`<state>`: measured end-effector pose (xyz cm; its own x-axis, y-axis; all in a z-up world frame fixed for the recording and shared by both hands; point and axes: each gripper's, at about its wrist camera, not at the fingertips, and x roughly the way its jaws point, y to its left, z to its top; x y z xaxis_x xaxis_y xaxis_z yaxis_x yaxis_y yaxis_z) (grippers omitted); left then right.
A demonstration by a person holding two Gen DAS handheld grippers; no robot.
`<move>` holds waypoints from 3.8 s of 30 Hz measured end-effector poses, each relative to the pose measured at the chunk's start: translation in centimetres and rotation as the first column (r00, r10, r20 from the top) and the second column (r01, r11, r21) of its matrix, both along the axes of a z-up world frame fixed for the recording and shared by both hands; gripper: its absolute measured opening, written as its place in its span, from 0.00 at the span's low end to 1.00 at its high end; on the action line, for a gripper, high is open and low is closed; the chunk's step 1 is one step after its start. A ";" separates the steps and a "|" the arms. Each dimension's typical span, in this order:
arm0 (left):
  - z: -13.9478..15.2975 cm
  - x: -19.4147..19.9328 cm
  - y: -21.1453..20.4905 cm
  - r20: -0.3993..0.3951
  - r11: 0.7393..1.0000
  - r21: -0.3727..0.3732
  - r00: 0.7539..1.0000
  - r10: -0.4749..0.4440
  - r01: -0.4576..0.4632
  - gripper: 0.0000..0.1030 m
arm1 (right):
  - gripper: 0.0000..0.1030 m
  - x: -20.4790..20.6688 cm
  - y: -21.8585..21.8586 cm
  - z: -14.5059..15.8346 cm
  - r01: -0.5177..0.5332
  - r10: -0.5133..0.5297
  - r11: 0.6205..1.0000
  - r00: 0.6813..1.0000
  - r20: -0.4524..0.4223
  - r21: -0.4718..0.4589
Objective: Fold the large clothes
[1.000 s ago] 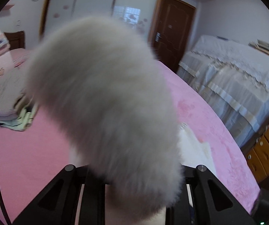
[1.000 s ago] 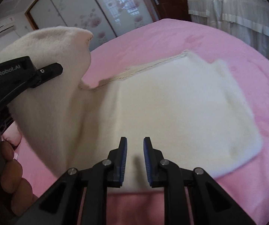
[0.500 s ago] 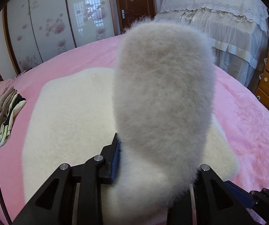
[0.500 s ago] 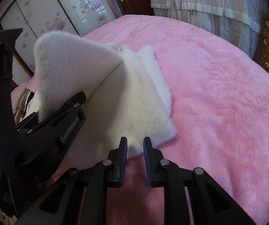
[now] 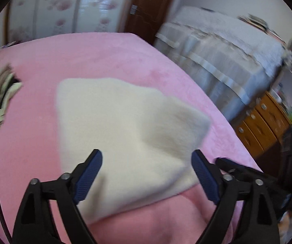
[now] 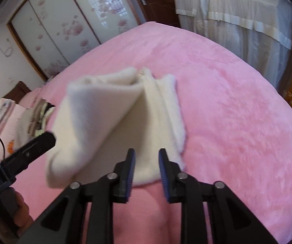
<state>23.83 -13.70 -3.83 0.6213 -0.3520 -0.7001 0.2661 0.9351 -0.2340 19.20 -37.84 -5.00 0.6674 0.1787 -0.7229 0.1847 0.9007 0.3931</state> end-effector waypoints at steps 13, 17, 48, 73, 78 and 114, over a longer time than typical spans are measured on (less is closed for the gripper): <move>-6.3 6.2 9.0 -0.203 0.969 0.092 0.948 0.243 -0.229 0.92 | 0.41 12.1 3.9 3.5 -0.281 0.277 0.960 0.951 -0.134 -0.009; -6.9 6.8 8.2 -0.211 0.974 0.084 0.952 0.222 -0.208 0.92 | 0.39 13.8 3.1 0.6 -0.283 0.281 0.959 0.940 -0.194 0.018; -7.4 5.2 3.2 -0.225 0.996 0.086 0.974 0.024 -0.005 0.93 | 0.42 7.3 -4.3 -4.3 -0.135 0.172 0.970 0.969 -0.179 0.204; -10.5 5.0 2.8 -0.286 1.000 0.020 0.958 0.023 -0.018 0.94 | 0.22 6.0 -2.3 -6.7 -0.104 0.095 0.994 0.976 -0.194 -0.036; -8.3 4.8 2.7 -0.268 0.995 0.094 0.963 0.005 0.021 0.94 | 0.42 5.7 -2.1 -4.6 -0.101 0.075 0.988 0.975 -0.208 -0.117; -10.3 22.7 -0.5 -0.218 0.990 0.143 0.975 0.041 -0.009 0.89 | 0.24 22.2 -2.8 -5.3 -0.132 0.080 0.957 0.976 -0.200 -0.259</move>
